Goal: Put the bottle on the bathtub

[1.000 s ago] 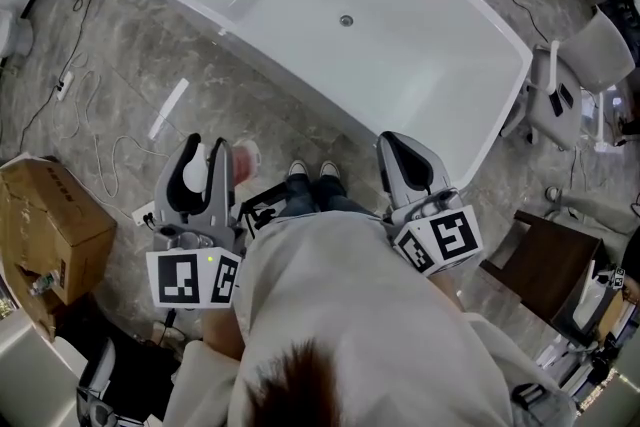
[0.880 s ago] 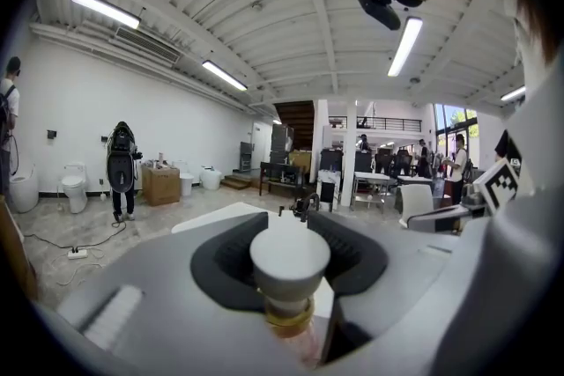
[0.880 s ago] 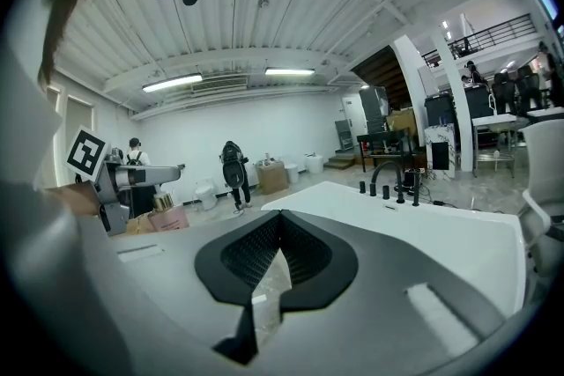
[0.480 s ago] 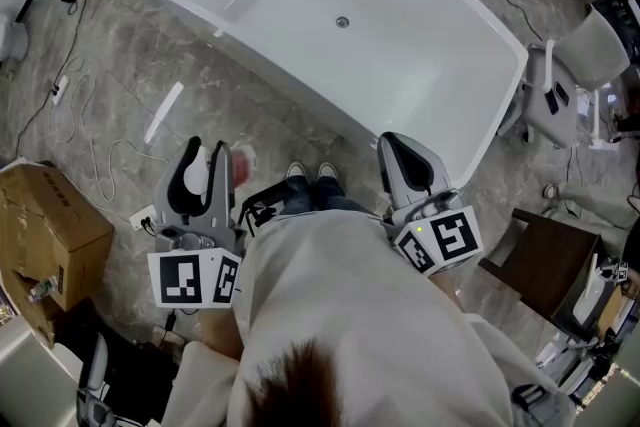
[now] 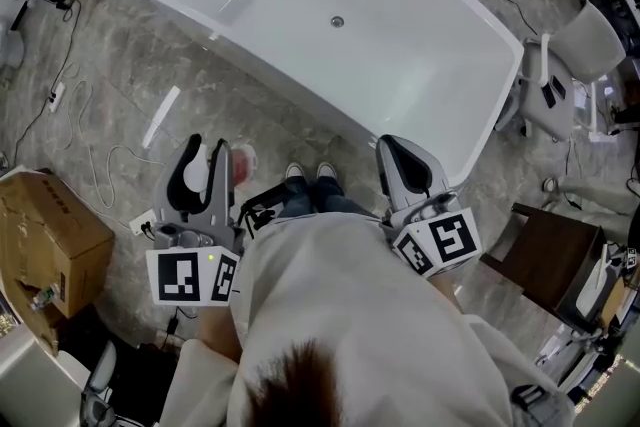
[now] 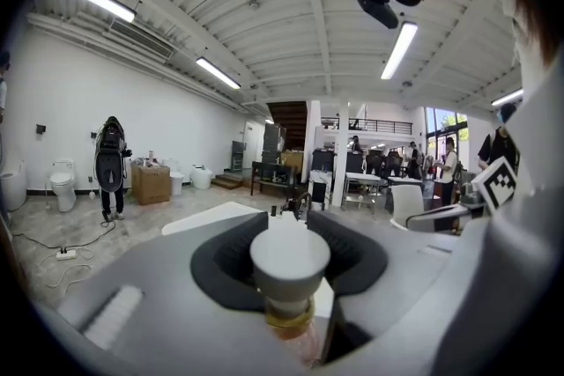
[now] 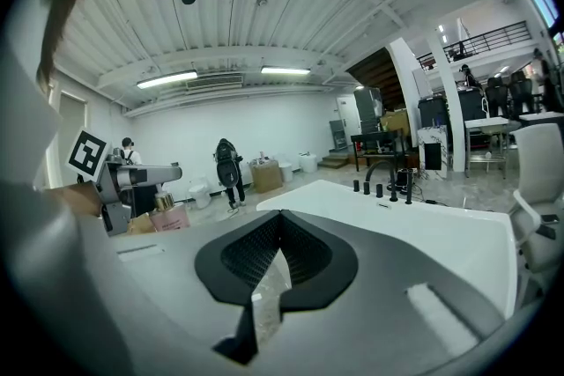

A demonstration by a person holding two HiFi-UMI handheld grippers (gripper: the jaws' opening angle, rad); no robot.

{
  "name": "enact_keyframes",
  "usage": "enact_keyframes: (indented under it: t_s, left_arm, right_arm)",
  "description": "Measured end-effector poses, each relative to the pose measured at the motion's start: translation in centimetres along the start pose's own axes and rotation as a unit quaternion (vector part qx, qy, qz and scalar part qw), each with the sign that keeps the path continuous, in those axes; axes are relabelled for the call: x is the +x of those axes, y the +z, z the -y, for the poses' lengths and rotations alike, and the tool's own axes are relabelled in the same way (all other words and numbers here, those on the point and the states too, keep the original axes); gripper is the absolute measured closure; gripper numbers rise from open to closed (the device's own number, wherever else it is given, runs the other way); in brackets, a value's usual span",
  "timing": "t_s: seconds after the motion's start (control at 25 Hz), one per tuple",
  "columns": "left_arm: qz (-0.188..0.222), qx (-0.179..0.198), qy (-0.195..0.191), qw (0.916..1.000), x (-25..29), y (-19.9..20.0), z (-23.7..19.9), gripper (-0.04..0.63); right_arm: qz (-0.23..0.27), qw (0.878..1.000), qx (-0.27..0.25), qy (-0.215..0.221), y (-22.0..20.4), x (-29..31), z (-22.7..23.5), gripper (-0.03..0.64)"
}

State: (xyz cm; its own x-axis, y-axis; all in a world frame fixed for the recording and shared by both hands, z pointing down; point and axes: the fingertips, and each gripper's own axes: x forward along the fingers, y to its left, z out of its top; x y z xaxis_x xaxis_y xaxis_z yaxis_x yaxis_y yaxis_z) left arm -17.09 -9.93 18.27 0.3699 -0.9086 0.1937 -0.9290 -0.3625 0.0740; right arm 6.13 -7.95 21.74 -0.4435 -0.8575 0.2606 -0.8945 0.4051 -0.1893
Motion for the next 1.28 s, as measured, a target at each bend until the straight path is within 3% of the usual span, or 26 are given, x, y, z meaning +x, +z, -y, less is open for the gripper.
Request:
enact_keyframes:
  t_s: [0.52,0.76,1.28]
  left_arm:
    - [-0.016,0.014,-0.047,0.9987,4.1,-2.6,-0.7,0.411]
    - [-0.032,0.02,-0.063,0.9973,7.2,-6.1,-0.8,0.411]
    - [-0.072,0.019,-0.097,0.9925,12.0,-14.1,0.1,0.411]
  right_arm:
    - [-0.036,0.999,0.017,-0.02,-2.7,0.8,0.2,0.618]
    - [-0.069,0.997,0.025,-0.032,-4.7,1.4,0.4,0.618]
    - [-0.089,0.994,0.041,-0.053,-6.8,2.4,0.7,0.618]
